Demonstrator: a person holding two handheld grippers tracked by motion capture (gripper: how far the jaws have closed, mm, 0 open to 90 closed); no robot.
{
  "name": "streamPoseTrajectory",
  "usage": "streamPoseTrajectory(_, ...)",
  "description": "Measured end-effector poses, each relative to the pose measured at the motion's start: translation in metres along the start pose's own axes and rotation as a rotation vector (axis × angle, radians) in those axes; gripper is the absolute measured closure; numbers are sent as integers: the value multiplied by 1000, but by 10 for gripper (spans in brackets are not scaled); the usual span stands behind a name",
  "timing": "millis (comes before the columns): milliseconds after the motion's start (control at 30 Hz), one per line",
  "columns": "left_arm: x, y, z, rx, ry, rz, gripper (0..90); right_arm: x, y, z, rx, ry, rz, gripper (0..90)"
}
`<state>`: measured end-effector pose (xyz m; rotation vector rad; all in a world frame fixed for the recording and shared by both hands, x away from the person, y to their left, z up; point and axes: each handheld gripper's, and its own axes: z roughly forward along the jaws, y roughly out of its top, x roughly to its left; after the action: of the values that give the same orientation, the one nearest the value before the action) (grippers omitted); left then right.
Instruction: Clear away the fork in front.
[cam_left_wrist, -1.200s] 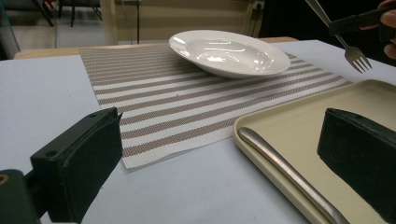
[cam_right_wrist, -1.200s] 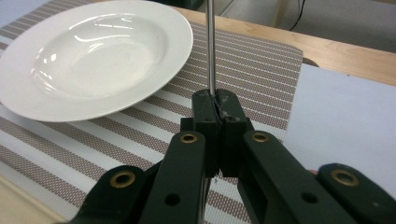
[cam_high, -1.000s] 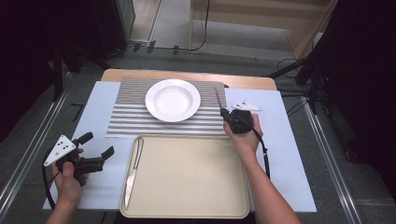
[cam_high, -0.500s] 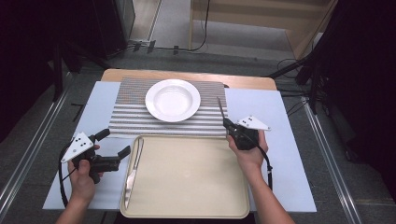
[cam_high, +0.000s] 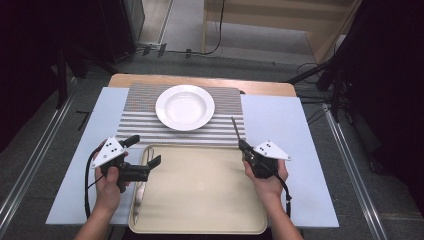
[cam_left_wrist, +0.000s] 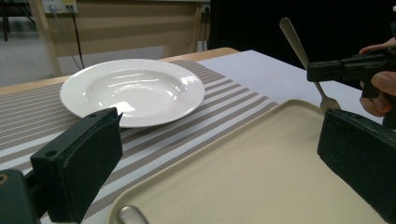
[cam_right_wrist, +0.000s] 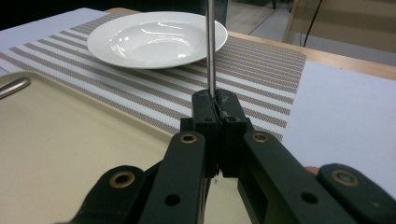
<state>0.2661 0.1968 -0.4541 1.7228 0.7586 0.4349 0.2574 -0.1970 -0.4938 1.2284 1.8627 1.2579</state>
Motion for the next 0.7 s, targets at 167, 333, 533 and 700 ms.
streamPoseTrajectory(167, -11, 7, 12, -3, -32, -15, 0, 6, -5, -11, -16, 28, 13, 900)
streamPoseTrajectory(333, -17, 11, 20, -25, -62, -65, 0, 22, -8, -21, -43, 25, -10, 898)
streamPoseTrajectory(533, -21, 10, 24, -9, -91, -60, 0, 38, -8, -24, -67, 49, -37, 898)
streamPoseTrajectory(700, -27, 10, 26, -23, -122, -88, 0, 56, -7, -23, -76, 61, -72, 897)
